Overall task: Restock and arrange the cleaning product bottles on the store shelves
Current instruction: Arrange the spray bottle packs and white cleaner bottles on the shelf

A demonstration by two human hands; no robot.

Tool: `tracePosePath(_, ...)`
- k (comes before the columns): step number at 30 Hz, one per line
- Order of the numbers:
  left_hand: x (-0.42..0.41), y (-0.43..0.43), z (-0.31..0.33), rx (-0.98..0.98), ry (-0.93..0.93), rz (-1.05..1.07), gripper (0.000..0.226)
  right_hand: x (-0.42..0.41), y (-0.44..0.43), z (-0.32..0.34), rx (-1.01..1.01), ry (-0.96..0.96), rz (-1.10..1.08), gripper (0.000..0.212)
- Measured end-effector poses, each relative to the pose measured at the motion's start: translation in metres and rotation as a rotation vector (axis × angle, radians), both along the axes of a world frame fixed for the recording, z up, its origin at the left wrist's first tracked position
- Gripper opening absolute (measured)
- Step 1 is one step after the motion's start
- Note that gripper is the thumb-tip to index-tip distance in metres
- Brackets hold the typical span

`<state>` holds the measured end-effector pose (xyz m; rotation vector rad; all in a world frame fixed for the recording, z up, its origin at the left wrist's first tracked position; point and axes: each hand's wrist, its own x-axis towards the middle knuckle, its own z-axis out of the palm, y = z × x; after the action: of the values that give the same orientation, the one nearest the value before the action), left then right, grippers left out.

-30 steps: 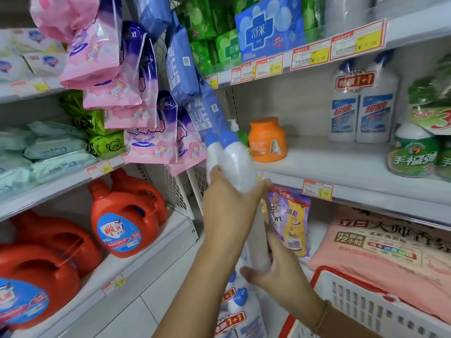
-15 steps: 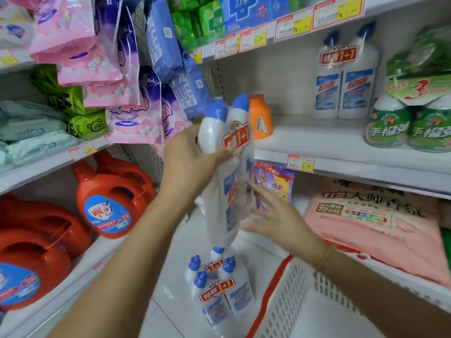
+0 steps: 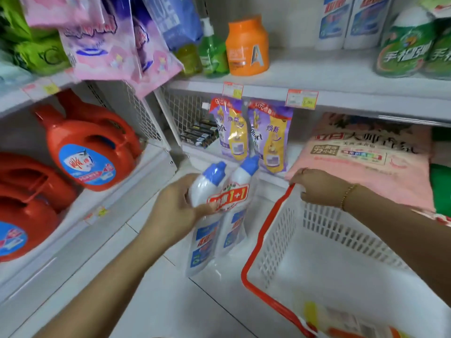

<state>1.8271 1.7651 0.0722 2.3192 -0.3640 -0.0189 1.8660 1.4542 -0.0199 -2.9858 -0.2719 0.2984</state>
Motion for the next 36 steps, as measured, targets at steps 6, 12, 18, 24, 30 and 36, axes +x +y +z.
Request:
tracePosePath(6, 0.005, 0.020, -0.080, -0.089, 0.136, 0.068, 0.040, -0.004, 0.000, -0.016, -0.093, -0.032, -0.022, 0.042)
tracePosePath(12, 0.003, 0.016, -0.137, -0.241, 0.184, 0.109, 0.047, 0.005, 0.004, -0.011, -0.127, -0.061, 0.002, 0.042)
tracePosePath(18, 0.000, 0.017, -0.177, -0.283, 0.206, 0.096, 0.045, 0.007, 0.016, -0.019, -0.207, -0.078, 0.124, 0.043)
tracePosePath(24, -0.006, 0.026, -0.187, -0.244, 0.240, 0.132, 0.053, 0.012, 0.016, -0.022, -0.217, -0.128, 0.140, 0.036)
tracePosePath(30, 0.000, 0.041, -0.176, -0.070, 0.185, 0.162, 0.042, 0.018, 0.019, -0.017, -0.231, -0.098, 0.152, 0.028)
tracePosePath(36, 0.003, 0.031, -0.157, 0.024, 0.125, 0.115, 0.036, 0.023, 0.013, 0.008, -0.063, -0.064, 0.115, 0.024)
